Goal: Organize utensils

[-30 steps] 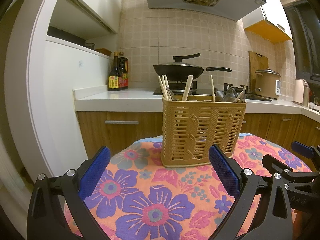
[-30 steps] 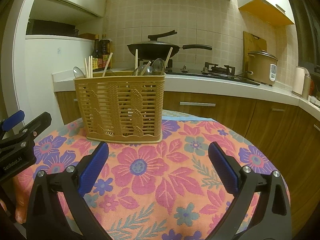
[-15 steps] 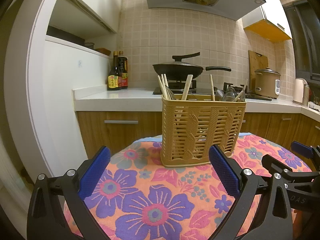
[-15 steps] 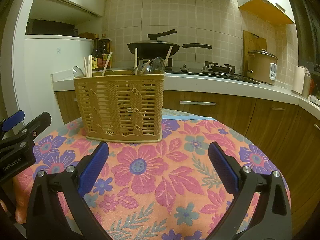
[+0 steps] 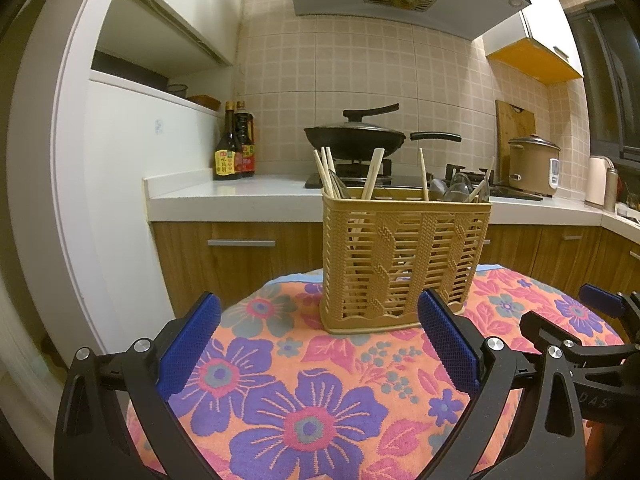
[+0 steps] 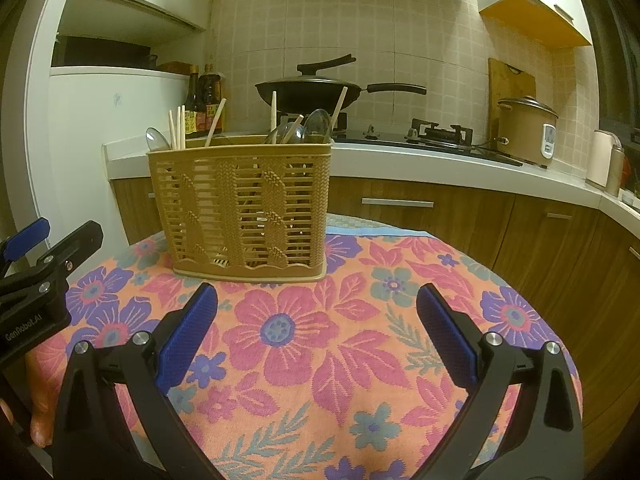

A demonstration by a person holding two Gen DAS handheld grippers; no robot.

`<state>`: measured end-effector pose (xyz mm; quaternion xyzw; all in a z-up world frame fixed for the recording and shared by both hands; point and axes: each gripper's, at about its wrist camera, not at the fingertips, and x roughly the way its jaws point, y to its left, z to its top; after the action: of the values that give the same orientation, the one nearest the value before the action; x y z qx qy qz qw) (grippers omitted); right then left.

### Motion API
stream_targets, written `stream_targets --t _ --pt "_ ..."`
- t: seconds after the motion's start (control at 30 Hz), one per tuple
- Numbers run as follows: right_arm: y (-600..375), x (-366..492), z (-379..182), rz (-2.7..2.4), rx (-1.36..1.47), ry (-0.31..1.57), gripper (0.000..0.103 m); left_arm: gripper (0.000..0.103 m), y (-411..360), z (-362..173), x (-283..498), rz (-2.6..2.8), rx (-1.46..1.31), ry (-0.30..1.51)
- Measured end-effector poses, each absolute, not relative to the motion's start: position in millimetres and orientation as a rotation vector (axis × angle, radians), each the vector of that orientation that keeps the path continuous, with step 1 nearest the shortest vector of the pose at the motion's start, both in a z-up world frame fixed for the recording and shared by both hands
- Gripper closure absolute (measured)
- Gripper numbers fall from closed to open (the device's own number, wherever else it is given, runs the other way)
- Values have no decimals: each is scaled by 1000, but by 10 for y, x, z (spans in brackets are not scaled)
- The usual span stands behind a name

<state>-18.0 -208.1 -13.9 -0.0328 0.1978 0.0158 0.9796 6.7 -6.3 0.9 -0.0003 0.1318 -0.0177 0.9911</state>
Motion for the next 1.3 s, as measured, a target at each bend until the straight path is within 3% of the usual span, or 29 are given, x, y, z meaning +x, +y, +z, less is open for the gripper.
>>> stream_targets --t 1.3 --pt "-2100 -148 -176 41 -59 419 8 8 -48 -19 98 -42 9 271"
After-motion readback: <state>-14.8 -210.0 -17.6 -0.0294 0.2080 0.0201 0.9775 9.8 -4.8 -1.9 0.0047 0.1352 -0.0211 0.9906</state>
